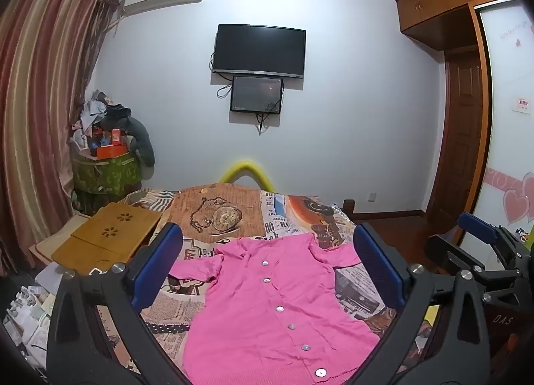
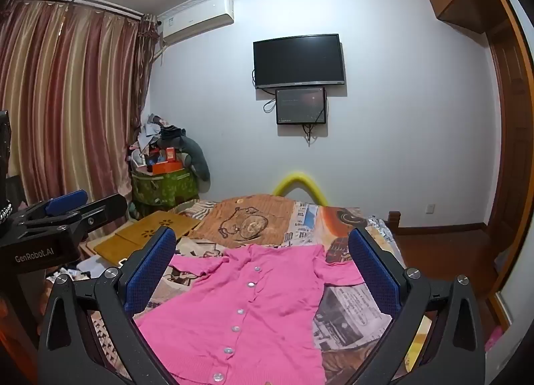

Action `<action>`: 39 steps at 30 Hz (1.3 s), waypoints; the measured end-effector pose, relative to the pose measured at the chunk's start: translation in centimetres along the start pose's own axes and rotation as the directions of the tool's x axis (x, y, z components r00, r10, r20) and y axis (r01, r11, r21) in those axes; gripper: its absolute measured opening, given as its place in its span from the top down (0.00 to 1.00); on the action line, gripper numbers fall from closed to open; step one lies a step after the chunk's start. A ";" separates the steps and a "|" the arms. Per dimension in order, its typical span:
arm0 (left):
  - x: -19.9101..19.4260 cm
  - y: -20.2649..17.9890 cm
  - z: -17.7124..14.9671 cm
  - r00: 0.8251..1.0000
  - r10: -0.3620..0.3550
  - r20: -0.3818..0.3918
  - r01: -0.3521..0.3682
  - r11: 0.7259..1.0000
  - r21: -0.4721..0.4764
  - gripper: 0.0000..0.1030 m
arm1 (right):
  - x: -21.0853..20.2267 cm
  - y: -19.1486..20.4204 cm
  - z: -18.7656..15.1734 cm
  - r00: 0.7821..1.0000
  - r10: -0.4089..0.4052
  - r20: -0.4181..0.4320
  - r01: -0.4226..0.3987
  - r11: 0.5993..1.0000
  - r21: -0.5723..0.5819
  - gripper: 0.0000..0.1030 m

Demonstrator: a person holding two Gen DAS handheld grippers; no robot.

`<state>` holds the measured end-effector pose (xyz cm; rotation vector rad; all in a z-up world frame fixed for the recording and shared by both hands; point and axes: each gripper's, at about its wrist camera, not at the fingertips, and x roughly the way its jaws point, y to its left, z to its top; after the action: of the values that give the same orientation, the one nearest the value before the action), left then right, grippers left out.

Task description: Fold small clothes

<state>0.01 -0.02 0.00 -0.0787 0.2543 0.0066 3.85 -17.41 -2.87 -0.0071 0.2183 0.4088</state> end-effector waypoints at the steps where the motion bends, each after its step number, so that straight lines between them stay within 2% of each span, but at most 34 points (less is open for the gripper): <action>1: 0.0 0.0 0.0 1.000 -0.002 -0.001 0.002 1.000 0.003 0.00 | 0.0 0.0 0.0 1.000 0.000 -0.001 0.000 1.000 0.001 0.00; 39: -0.3 -0.1 0.0 1.000 0.024 0.019 -0.024 1.000 0.016 0.00 | 0.0 0.1 0.1 1.000 0.002 -0.003 -0.002 1.000 0.016 0.00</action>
<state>-0.31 -0.11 0.05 -0.0599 0.2362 0.0291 3.83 -17.33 -2.80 0.0080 0.2246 0.4092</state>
